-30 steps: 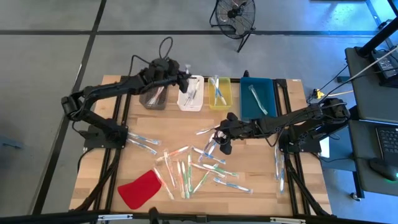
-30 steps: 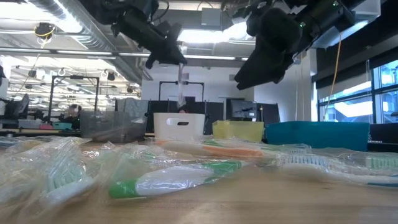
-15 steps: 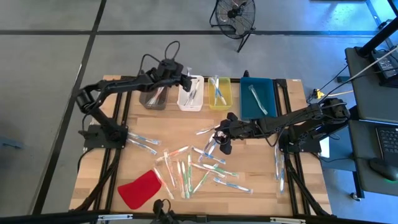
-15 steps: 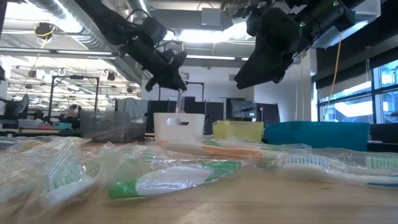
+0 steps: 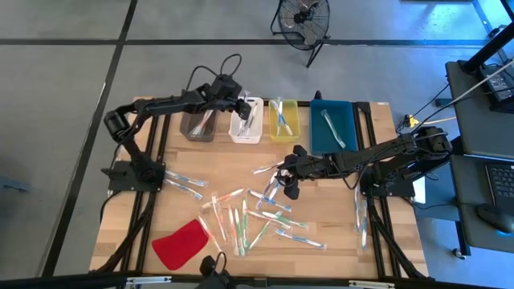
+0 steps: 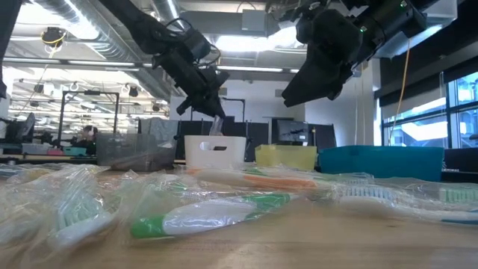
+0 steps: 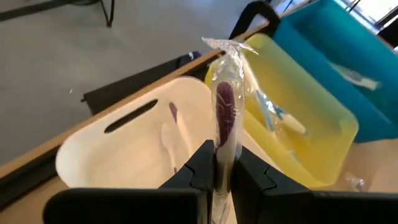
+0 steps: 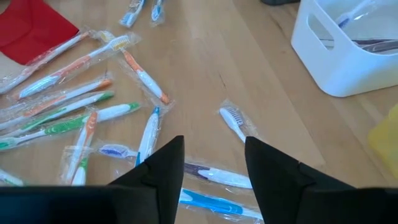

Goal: Pick & Place Toothbrushes
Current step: Put the violet toothbrush into the white bin, then put the blue toothbrush into the yellow bin

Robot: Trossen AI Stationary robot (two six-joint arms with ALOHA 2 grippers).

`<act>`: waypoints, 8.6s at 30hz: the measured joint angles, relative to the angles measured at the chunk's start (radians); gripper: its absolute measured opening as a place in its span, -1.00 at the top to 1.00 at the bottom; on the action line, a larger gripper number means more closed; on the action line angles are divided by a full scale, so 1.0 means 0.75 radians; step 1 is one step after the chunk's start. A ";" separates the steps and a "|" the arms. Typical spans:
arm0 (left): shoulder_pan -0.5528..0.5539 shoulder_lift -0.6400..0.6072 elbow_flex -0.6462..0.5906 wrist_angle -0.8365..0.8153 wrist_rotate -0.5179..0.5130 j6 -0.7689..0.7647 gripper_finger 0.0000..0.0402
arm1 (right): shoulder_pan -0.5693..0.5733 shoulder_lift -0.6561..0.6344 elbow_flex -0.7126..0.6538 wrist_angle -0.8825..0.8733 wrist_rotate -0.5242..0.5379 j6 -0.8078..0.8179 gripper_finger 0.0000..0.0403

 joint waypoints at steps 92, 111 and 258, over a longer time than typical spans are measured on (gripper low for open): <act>-0.664 -0.325 -0.454 0.106 -0.032 0.054 0.10 | -0.072 0.200 0.000 -0.156 -0.145 -0.824 -0.05; -0.951 -0.325 -0.534 0.182 -0.370 -0.128 0.10 | -0.104 0.360 0.001 -0.020 -0.198 -0.820 -0.06; -1.220 -0.324 -0.532 -0.172 -0.046 -0.074 0.15 | -0.854 0.318 -0.084 0.476 0.030 0.161 0.70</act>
